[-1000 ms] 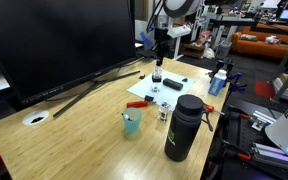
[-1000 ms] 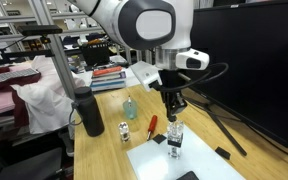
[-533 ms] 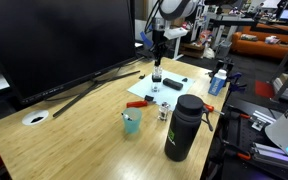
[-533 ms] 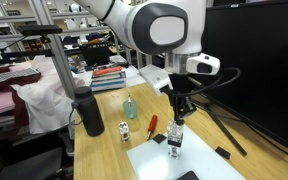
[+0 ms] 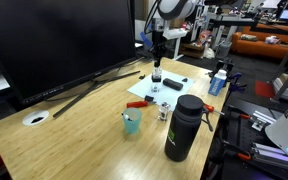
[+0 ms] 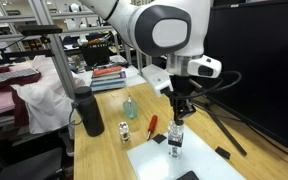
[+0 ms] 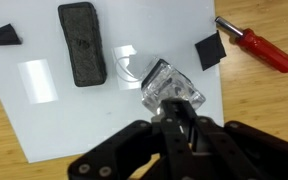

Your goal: Put the silver lid on the crystal column

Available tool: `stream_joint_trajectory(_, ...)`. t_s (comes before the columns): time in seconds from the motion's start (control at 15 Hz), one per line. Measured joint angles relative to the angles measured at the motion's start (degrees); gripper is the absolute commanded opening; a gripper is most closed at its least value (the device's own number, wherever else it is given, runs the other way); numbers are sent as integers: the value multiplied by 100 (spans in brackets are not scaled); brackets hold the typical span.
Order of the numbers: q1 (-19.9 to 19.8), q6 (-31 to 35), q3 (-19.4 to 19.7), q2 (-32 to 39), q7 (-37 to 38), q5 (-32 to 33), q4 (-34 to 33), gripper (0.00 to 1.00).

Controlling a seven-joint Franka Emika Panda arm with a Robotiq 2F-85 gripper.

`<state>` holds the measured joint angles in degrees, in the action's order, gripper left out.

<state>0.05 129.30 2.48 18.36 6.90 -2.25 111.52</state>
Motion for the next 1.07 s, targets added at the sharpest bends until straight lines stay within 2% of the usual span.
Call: stream_joint_trajectory(1.07,5,-100,-2,-51,1,33,1,3)
